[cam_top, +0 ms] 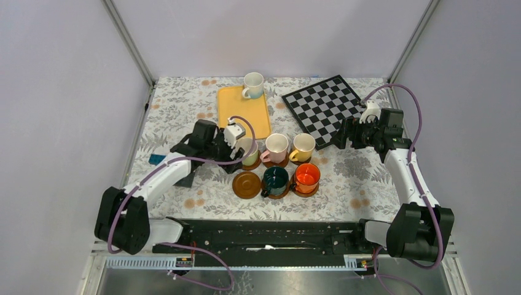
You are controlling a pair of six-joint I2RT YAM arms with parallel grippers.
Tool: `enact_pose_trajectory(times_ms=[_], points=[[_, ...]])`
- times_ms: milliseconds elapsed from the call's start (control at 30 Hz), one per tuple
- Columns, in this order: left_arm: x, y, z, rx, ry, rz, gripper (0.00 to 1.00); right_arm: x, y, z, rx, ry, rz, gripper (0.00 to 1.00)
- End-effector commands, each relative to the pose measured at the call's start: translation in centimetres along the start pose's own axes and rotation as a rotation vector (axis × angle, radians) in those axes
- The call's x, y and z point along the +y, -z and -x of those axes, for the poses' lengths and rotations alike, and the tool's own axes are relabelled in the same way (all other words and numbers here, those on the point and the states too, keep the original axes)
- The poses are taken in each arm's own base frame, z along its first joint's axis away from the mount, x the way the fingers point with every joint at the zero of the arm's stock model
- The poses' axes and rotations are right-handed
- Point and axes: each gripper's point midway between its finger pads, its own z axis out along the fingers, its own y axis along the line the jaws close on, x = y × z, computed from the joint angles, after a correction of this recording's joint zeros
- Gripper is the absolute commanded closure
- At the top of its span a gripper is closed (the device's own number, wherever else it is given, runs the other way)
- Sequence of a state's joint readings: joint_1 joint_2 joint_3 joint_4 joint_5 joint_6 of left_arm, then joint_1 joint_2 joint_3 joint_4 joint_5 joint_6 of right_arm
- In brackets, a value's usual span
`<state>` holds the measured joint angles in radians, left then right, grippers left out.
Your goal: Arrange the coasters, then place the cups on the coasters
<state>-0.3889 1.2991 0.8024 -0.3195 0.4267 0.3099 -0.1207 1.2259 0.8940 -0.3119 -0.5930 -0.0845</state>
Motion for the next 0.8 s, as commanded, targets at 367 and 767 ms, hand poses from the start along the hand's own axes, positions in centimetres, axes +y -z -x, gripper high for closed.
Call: enact_pose_trajectory(times_ms=[367, 767], points=[[3.9, 6.6, 12.2, -0.196, 0.043, 0.044, 0.06, 0.3, 0.1, 0.9, -0.029, 0.012, 0.017, 0.02], [14.9, -2.2, 19.4, -0.275, 0.147, 0.189, 0.07, 0.2, 0.5, 1.0, -0.035, 0.032, -0.001, 0.02]])
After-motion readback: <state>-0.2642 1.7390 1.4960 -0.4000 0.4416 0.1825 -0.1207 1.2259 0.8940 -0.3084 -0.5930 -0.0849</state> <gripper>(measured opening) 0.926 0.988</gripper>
